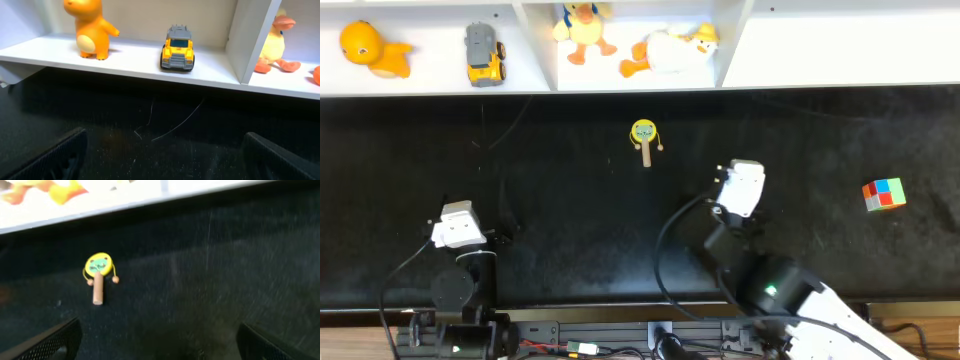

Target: Store Toys

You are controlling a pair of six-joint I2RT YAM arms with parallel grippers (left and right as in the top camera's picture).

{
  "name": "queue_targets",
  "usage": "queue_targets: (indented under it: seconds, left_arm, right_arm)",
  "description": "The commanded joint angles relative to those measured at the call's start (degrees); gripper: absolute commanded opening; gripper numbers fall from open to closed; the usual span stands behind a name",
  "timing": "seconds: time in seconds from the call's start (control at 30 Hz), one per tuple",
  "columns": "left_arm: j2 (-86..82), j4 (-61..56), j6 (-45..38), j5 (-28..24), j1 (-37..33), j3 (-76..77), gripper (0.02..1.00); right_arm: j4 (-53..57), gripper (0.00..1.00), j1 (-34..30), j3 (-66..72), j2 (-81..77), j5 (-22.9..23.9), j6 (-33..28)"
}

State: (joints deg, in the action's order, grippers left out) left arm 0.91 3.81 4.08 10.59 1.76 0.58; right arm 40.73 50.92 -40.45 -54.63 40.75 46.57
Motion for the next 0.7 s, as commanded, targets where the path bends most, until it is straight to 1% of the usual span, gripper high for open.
queue_targets:
  seconds: [0.03,0.1,0.4,0.7]
  left_arm:
    - [-0.7,0.1,-1.2,0.9,-0.2,-0.1,0.998]
    - [-0.7,0.1,-1.2,0.9,-0.2,-0.1,0.996]
    - [-0.7,0.1,-1.2,0.9,-0.2,-0.1,0.998]
    - [-0.7,0.1,-1.2,0.9,-0.2,-0.1,0.998]
  right_arm:
    - [-0.5,0.996,0.5,-2.6,-4.0,0.6,12.7]
    - [-0.7,0.996,0.5,-3.4,-6.3,0.6,13.9]
    - [-0.3,0.996,0.5,-8.7,-15.7,0.0,12.9]
    - [-0.2,0.996,0.4,-15.6,-24.9,-3.2,6.5]
